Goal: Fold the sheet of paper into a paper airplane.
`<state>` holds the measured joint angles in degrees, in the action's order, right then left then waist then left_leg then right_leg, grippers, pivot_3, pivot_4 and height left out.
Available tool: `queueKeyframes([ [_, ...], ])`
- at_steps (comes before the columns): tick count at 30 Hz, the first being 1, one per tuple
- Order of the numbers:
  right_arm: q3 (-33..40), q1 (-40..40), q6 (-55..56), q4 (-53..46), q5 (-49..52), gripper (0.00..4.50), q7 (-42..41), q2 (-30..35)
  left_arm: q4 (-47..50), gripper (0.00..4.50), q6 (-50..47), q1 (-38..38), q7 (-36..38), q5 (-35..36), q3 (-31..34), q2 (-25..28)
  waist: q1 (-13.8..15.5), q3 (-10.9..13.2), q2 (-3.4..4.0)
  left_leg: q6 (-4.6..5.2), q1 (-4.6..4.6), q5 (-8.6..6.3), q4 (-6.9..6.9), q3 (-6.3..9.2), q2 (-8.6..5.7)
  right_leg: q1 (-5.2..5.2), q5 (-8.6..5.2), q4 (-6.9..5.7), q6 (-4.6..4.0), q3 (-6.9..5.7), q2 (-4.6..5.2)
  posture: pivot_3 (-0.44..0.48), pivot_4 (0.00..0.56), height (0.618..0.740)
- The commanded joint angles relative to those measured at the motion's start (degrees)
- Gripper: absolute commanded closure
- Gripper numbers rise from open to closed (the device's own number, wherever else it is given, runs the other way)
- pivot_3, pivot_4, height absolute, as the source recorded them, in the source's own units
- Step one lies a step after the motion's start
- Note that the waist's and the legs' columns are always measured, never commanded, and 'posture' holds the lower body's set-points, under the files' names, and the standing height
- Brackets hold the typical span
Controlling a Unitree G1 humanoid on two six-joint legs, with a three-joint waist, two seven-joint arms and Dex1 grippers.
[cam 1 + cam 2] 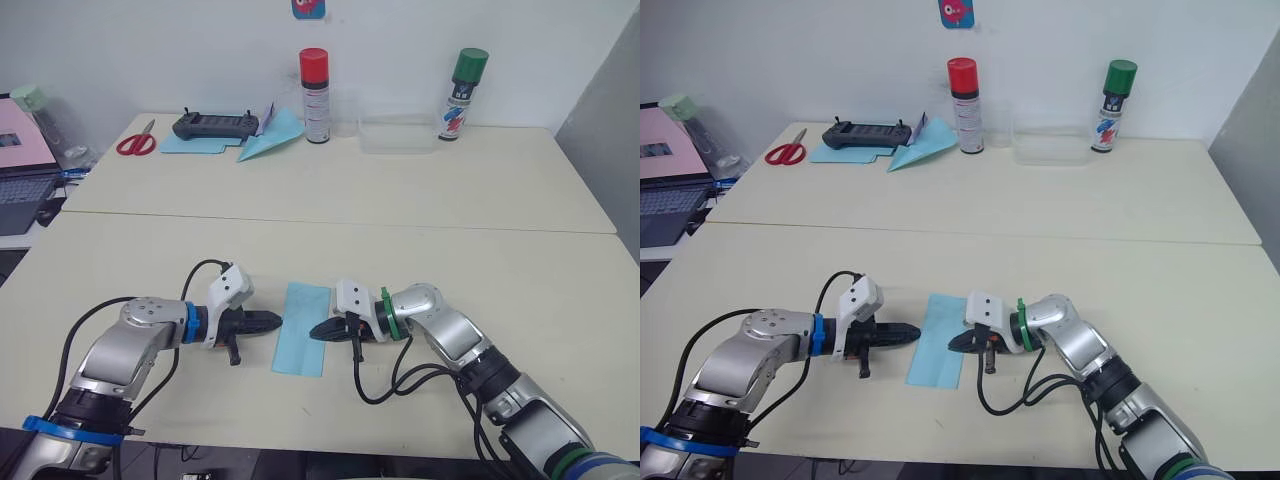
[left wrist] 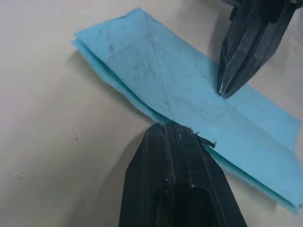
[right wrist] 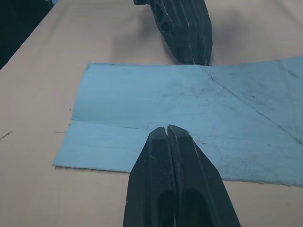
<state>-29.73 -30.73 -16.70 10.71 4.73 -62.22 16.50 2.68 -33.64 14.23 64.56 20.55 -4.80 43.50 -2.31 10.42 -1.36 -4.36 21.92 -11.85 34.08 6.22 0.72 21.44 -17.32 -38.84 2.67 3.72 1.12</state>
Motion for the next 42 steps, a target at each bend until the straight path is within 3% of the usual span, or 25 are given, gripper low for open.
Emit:
queueKeyframes([
  [1, 0.3, 1.2, -2.1, 3.0, -2.1, 4.45, 1.5, 1.4, 2.5, 4.50, -0.8, 1.8, 0.8, 1.5, 0.1, 0.0, 0.0, 0.0, 0.00, 0.00, 0.00, 0.00, 0.00, 0.00, 0.00, 0.00, 0.00, 0.00, 0.00, 0.00, 0.00, 0.000, 0.150, 0.740],
  [15, 2.2, 1.2, -3.2, 2.8, -1.5, 4.45, 3.4, 0.5, 6.1, 4.50, -2.2, 1.4, -0.3, 1.9, -1.1, -1.2, -0.1, 0.0, 0.00, 0.00, 0.00, 0.00, 0.00, 0.00, 0.02, 0.01, 0.00, -0.01, 0.00, 0.00, -0.02, 0.000, 0.150, 0.740],
  [18, 4.1, 1.5, -6.3, -0.1, 0.3, 3.91, 3.6, 0.8, 6.3, 4.50, -1.8, 1.4, -1.1, 1.8, -1.7, -2.3, -0.1, 0.0, 0.00, 0.00, 0.01, 0.00, 0.00, 0.00, 0.02, 0.00, 0.00, -0.01, 0.00, 0.01, -0.02, 0.000, 0.150, 0.740],
  [26, 8.1, 1.7, -22.6, -11.7, 7.2, 1.18, 1.9, 5.0, 4.6, 4.50, -0.3, 3.1, -1.5, 1.5, -2.7, -3.5, 0.0, 0.0, -0.02, -0.01, 0.34, 0.00, 0.00, 0.01, 0.01, 0.28, 0.00, 0.02, 0.01, -0.01, -0.01, 0.000, 0.150, 0.740],
  [30, 13.9, 0.0, -36.5, -14.4, 14.8, 1.18, 4.2, 3.5, 3.9, 4.50, 0.3, 4.0, -1.6, 1.3, -3.5, -4.5, 0.0, 0.0, -0.02, -0.02, 0.92, 0.01, 0.10, 0.09, 0.01, 0.79, 0.05, -0.06, -0.01, -0.08, -0.02, 0.000, 0.150, 0.740],
  [35, 22.7, -2.9, -53.9, -14.9, 23.8, 1.18, 9.2, -0.4, 3.1, 4.50, 1.2, 4.5, -2.0, 0.3, -4.5, -5.8, 0.0, 0.1, -0.02, -0.02, 0.99, 0.01, 0.10, 0.10, 0.01, 0.84, 0.08, -0.06, -0.07, -0.11, -0.02, 0.000, 0.150, 0.740],
  [42, 29.1, -4.5, -68.4, -14.6, 30.2, 1.18, 15.0, -3.6, 3.6, 4.50, 1.2, 4.6, -2.7, 0.1, -4.9, -6.8, -0.3, 0.1, -0.01, -0.01, 0.99, 0.01, 0.09, 0.08, 0.00, 0.84, 0.06, -0.07, -0.04, -0.10, -0.03, 0.000, 0.150, 0.740],
])
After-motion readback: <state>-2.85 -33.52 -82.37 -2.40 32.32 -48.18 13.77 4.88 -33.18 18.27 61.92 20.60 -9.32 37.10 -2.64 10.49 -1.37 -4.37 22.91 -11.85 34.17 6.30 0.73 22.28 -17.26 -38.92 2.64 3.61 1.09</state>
